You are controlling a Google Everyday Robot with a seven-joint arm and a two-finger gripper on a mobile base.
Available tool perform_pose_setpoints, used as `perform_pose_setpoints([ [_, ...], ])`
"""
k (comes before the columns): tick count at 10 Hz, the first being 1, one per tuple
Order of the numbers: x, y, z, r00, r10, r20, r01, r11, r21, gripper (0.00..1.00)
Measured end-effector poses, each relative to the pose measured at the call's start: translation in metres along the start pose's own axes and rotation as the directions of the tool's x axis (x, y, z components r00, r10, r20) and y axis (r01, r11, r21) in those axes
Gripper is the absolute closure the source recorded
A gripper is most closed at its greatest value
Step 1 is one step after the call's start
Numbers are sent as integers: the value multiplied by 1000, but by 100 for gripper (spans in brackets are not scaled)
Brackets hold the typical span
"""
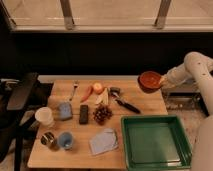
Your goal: Stack bowls into tray
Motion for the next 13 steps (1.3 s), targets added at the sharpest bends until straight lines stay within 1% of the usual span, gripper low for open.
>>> perform_pose_setpoints([
  [1,9,-6,-13,999,-21,-34,21,1000,6,91],
  [2,19,-16,-27,997,-41,-60,42,999,21,91],
  [3,29,-24,-37,996,-54,-75,57,998,38,91],
  [4,44,-36,-52,994,-77,-80,83,995,64,91],
  [5,55,-43,-62,993,-98,-64,103,992,77,91],
  [6,62,-50,-68,993,-111,-47,115,990,85,91],
  [7,73,-57,-71,992,-129,-14,130,987,93,91],
  [8,80,-60,-67,990,-141,-8,141,985,100,91],
  [10,92,-67,-58,987,-157,-15,158,981,116,91],
  [13,92,-64,-57,987,-161,-16,162,980,114,91],
])
